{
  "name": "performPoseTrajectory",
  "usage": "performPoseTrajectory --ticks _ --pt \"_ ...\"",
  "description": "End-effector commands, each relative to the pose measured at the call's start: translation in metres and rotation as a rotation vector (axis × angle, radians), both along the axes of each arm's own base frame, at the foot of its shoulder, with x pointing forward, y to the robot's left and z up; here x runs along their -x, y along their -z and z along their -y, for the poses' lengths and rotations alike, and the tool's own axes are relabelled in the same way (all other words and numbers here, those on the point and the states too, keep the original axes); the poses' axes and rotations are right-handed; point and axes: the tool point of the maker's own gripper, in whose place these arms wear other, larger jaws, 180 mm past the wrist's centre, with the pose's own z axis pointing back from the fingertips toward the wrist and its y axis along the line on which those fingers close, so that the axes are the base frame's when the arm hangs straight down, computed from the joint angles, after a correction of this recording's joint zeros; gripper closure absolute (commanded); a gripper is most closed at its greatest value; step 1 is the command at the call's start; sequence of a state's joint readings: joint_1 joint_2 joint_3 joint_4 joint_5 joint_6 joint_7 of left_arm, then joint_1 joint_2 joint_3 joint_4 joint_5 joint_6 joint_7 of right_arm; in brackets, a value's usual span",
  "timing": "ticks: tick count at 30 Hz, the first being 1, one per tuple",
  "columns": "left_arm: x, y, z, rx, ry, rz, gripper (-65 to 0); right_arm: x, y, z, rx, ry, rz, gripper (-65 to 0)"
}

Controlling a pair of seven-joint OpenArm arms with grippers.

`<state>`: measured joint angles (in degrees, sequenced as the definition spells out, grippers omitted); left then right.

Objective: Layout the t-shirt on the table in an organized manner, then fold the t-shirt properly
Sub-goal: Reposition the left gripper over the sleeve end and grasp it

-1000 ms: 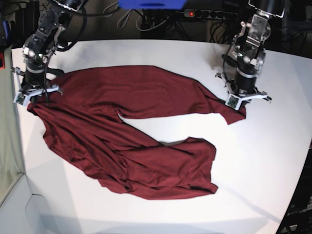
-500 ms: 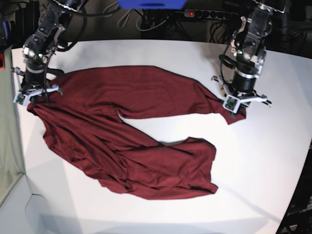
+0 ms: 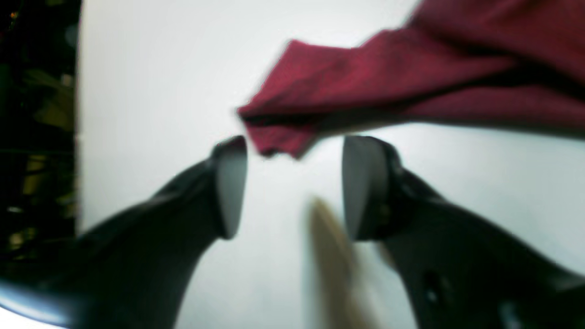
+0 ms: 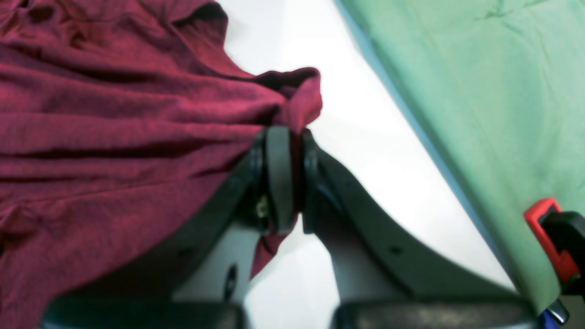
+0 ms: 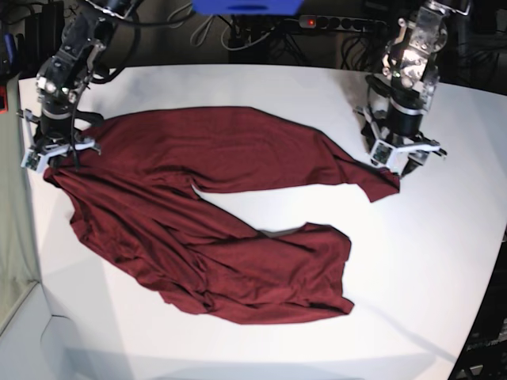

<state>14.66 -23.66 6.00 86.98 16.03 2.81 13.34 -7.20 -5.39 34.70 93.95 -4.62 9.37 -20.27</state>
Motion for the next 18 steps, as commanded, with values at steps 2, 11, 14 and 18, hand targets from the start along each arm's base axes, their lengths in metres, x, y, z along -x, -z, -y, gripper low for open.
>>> performPoseTrajectory --ticks 2,11,14,18 --pt "-0.017 -0.019 -0.002 -0.006 0.004 0.072 -34.8 -0.007 -0.015 0.004 0.029 -0.004 0.050 0.0" --pt "-0.022 -0.002 -0.020 -0.036 -0.023 0.030 -34.9 -0.007 -0.015 0.004 0.029 -0.004 0.050 0.0" --pt "-0.023 0.008 -0.027 -0.044 -0.039 0.008 -34.9 -0.007 -0.015 0.004 0.029 -0.004 0.050 0.0" --pt "-0.031 0.017 -0.021 -0.016 -0.062 -0.001 -34.9 -0.007 -0.015 0.004 0.029 -0.004 0.050 0.0"
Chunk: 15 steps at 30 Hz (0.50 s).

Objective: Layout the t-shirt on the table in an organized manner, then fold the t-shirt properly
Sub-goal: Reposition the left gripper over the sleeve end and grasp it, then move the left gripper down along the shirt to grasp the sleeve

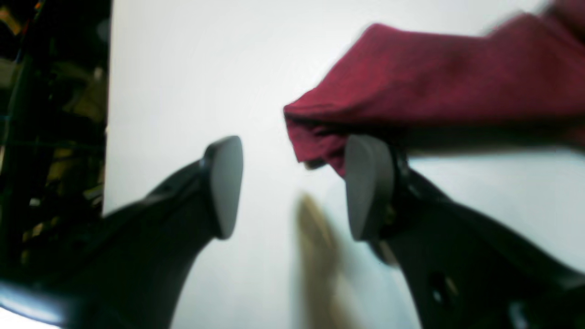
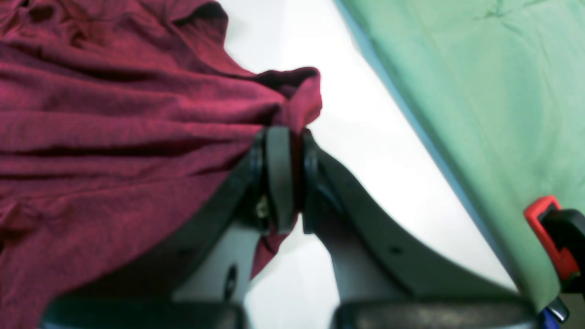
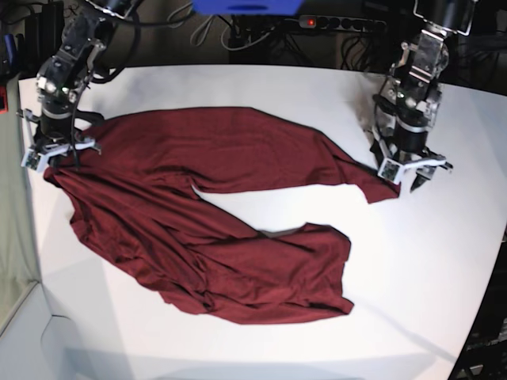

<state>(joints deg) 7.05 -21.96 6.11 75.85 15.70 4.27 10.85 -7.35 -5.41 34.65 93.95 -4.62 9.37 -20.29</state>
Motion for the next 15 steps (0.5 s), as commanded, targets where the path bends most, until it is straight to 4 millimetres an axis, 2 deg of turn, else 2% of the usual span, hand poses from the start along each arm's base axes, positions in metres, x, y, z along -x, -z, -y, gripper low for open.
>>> performPoseTrajectory --ticks 1,3,8,10,15 --pt "-0.002 0.001 0.000 -0.004 0.002 -0.011 -34.9 -0.008 -0.016 0.005 0.029 -0.004 0.053 0.0" --pt "0.000 0.006 -0.001 -0.002 -0.002 -0.023 -34.9 -0.008 -0.016 0.005 0.029 -0.004 0.053 0.0" --pt "-0.005 0.022 0.017 0.012 0.021 -0.060 -32.9 -0.008 -0.016 0.005 0.029 -0.004 0.053 0.0" --pt "-0.004 0.030 0.018 0.006 0.028 -0.082 -24.7 -0.008 -0.016 0.005 0.029 -0.004 0.053 0.0" --pt "-0.006 0.030 0.018 0.007 0.025 -0.079 -7.6 -0.008 -0.016 0.006 0.031 -0.001 0.054 0.0"
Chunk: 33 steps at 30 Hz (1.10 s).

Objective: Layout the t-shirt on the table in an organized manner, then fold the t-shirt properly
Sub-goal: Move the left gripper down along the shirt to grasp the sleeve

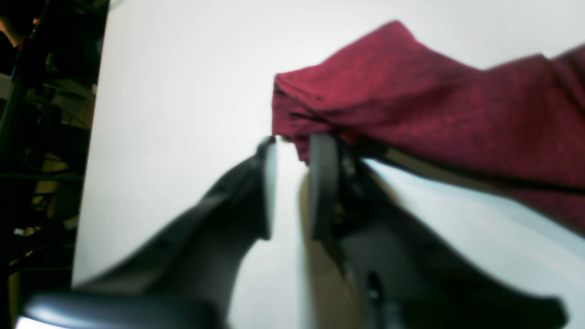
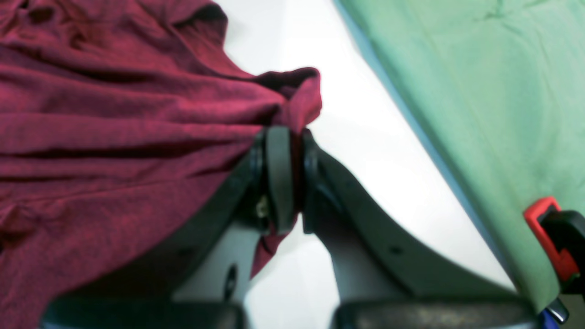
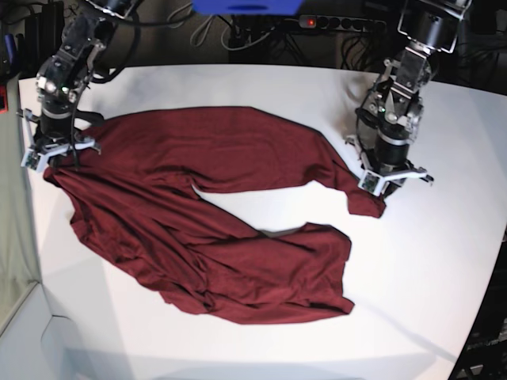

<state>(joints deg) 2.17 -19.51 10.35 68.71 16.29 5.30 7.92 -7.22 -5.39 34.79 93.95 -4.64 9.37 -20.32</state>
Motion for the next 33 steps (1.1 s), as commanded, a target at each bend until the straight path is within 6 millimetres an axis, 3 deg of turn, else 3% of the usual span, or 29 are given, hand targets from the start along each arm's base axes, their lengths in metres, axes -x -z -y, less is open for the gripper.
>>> performPoseTrajectory --ticks 1,2,5,10,15,17,21,23,26,33 --pt "0.009 0.012 -0.008 -0.011 -0.018 -0.074 -3.1 -0.008 -0.016 0.005 0.031 -0.003 0.053 0.0" --pt "0.009 0.012 -0.008 -0.011 -0.020 -0.074 0.0 -0.007 -0.016 0.006 0.031 -0.002 0.053 0.0" --pt "0.005 0.006 -0.005 -0.005 -0.010 -0.053 -0.4 -0.008 -0.016 0.005 0.030 -0.005 0.053 0.0" --pt "0.000 -0.032 0.019 0.056 0.048 0.069 0.0 -0.008 -0.016 0.004 0.030 -0.006 0.053 0.0" --pt "-0.008 -0.085 0.017 0.238 -0.031 0.197 -0.2 -0.008 -0.016 0.004 0.030 -0.006 0.053 0.0" --pt "-0.013 -0.096 0.010 0.286 -0.064 0.222 -3.5 -0.008 -0.016 0.004 0.030 -0.006 0.053 0.0" --pt "-0.024 -0.115 -0.010 0.355 -0.133 0.283 -19.3 -0.009 -0.016 0.004 0.030 -0.008 0.053 0.0" --pt "-0.030 -0.120 -0.011 0.488 -0.196 0.302 -24.3 -0.009 -0.016 0.004 0.030 -0.008 0.053 0.0" --pt "-0.029 -0.120 -0.022 0.690 -0.310 0.318 -24.2 -0.009 -0.016 0.004 0.030 -0.008 0.053 0.0" --pt "-0.021 -0.091 0.004 1.024 -0.448 0.252 -24.6 -0.009 -0.016 0.003 0.030 -0.009 0.053 0.0"
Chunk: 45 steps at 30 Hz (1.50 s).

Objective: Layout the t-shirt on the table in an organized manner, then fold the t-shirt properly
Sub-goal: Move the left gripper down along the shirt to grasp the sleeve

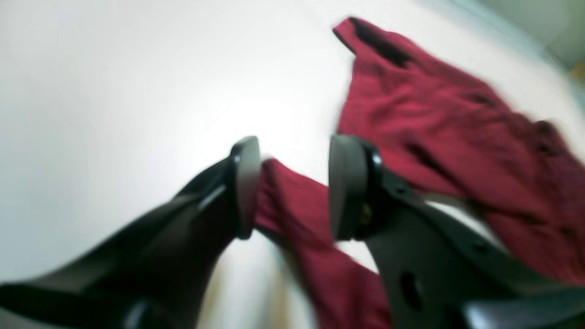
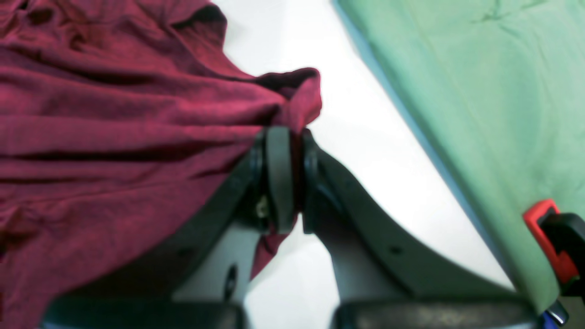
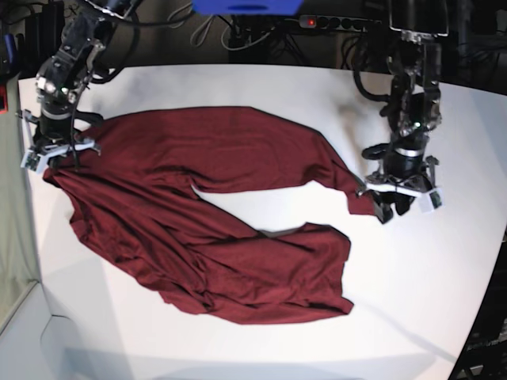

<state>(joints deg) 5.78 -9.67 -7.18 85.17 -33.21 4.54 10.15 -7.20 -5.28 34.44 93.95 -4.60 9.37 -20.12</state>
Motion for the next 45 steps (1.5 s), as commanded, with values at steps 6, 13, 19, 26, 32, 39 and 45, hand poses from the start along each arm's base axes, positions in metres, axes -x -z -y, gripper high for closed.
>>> performPoseTrajectory --ticks 6,13,19,26,32,39,45 --pt "0.006 0.032 0.016 0.113 -0.042 -0.056 -24.7 -0.012 -0.015 -0.003 0.024 -0.024 0.051 0.0" --pt "0.011 0.039 0.021 0.130 -0.049 -0.068 -24.7 -0.014 -0.017 0.000 0.036 -0.032 0.052 0.0" --pt "0.007 0.036 0.022 0.132 -0.049 -0.061 -24.2 -0.013 -0.017 0.000 0.035 -0.032 0.050 0.0" --pt "-0.004 0.027 0.023 0.134 -0.044 -0.034 -3.4 -0.013 -0.017 0.000 0.035 -0.032 0.050 0.0" --pt "-0.011 0.020 0.023 0.136 -0.045 -0.014 0.0 -0.013 -0.017 0.000 0.035 -0.032 0.050 0.0" --pt "-0.041 0.000 0.040 0.182 -0.043 0.041 -0.1 -0.013 -0.017 0.000 0.035 -0.032 0.050 0.0" --pt "-0.073 0.015 0.056 0.238 -0.049 -0.005 -0.4 -0.013 -0.017 0.000 0.037 -0.032 0.049 0.0"
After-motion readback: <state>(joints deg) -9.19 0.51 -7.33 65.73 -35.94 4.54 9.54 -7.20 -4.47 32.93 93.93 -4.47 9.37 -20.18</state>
